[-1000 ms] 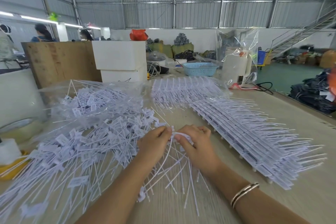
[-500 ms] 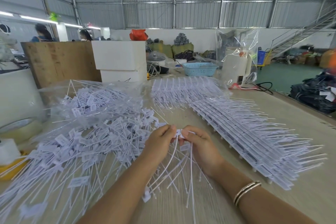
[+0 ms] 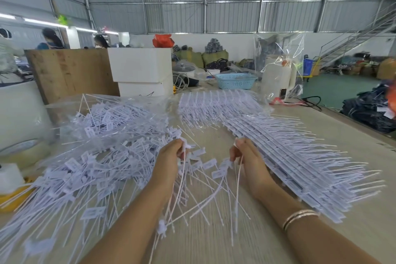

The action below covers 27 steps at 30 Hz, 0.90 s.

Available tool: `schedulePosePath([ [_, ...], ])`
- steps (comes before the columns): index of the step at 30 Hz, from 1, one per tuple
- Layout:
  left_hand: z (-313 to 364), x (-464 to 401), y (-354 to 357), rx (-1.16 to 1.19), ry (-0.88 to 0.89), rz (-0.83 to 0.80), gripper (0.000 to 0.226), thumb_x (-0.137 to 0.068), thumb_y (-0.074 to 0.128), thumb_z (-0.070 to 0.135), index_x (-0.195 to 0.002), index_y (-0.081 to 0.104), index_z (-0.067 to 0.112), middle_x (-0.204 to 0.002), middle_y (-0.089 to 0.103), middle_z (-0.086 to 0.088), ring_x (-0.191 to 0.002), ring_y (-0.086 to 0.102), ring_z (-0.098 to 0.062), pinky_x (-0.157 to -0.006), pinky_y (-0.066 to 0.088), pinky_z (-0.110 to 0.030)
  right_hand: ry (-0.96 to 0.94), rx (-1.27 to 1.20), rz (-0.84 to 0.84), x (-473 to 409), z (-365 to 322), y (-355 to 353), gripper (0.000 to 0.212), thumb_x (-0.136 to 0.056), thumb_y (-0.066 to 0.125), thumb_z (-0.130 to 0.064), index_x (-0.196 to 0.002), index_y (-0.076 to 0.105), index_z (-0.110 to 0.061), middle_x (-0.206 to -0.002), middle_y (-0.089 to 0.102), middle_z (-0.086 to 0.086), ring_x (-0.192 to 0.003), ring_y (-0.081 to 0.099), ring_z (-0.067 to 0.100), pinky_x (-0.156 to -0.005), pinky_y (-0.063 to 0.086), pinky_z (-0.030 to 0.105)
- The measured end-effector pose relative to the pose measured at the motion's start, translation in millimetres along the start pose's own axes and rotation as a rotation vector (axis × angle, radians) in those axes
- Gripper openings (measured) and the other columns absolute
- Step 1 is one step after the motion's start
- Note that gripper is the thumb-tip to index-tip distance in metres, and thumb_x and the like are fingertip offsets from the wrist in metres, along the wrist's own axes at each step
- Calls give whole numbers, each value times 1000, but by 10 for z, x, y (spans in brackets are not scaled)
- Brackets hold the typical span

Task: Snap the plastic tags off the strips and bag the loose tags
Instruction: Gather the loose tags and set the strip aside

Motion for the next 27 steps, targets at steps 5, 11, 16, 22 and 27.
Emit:
schedulePosePath([
  [5, -16, 49, 141, -216, 96, -94, 31, -88, 49, 2, -68, 54, 25, -74, 57, 6, -80, 52, -15, -71, 37, -28, 12, 433, 19, 4, 64, 143, 12, -97, 43, -44, -105, 45, -36, -96, 49, -17, -100, 43, 8, -88, 28, 30],
  [11, 115, 233, 265, -520, 418, -131, 38, -89, 45, 1, -95, 43, 39, -90, 48, 16, -90, 26, 26, -84, 19, -26, -230, 535, -54, 185, -193, 263, 27, -84, 34, -64, -98, 53, -50, -112, 46, -28, -117, 33, -4, -99, 16, 27],
  [16, 131, 250, 287, -713, 578, -119, 27, -93, 47, 11, -106, 41, 34, -93, 51, 19, -95, 42, 14, -97, 12, -22, -302, 468, -212, 246, -229, 438, 24, -95, 56, -26, -74, 63, -36, -83, 60, -14, -96, 51, 7, -97, 34, 43],
  [22, 124, 171, 190, -975, 584, 35, 27, -98, 31, 36, -74, 44, 36, -68, 46, 15, -72, 46, -2, -95, 25, -33, -207, 133, -152, 176, -153, 323, 33, -95, 50, -4, -69, 57, -24, -68, 53, -16, -76, 46, 9, -79, 34, 27],
  [27, 67, 151, 224, -879, 512, 3, 24, -96, 43, 38, -74, 49, 32, -66, 49, 13, -73, 48, -3, -86, 22, -29, -116, 159, -263, 200, -115, 392, 18, -85, 64, -37, -68, 67, -30, -74, 58, -8, -81, 53, 12, -81, 39, 33],
])
Point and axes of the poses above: each hand's wrist, its own x-axis away from the middle knuckle, its own y-axis out of the palm, z = x × y, the point moved 5 cm from there along -x, towards the middle knuckle
